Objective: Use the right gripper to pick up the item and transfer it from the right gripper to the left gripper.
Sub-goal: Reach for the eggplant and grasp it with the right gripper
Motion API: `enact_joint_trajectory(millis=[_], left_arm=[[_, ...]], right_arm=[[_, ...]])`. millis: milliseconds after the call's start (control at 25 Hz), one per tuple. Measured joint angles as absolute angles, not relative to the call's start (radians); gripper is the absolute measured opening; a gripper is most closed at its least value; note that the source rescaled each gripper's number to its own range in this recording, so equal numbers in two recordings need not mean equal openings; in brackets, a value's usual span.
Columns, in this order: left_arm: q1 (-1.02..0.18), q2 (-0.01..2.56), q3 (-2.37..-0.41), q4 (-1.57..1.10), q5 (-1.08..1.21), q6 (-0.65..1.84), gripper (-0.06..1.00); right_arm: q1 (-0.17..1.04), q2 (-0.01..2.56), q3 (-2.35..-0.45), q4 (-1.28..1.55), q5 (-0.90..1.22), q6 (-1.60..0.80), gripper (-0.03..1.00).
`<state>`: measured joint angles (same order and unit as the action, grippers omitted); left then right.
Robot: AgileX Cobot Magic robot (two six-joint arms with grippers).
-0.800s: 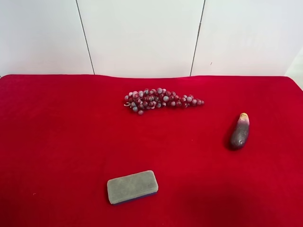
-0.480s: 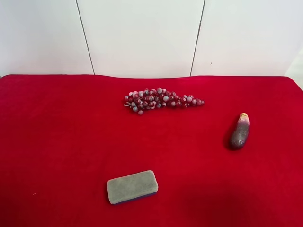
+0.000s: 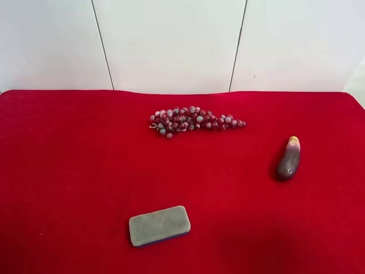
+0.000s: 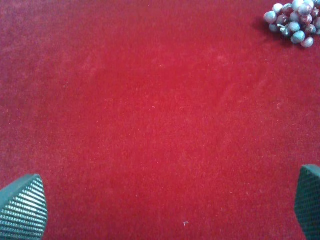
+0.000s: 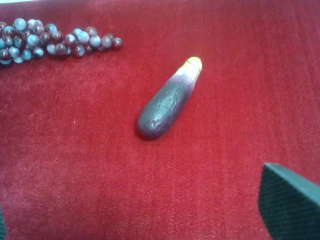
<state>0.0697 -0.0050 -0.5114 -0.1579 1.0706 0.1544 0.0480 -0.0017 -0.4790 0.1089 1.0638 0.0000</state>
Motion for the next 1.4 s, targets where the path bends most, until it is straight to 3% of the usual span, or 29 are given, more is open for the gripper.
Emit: enact_joint_trajectory(millis=[1400], left_arm=[[0.07,-0.005,-0.511,-0.195,1.071,0.146,1.0]], right_arm=[[0.048,-0.002,-0.479,0.109,1.064,0.0,1.0]])
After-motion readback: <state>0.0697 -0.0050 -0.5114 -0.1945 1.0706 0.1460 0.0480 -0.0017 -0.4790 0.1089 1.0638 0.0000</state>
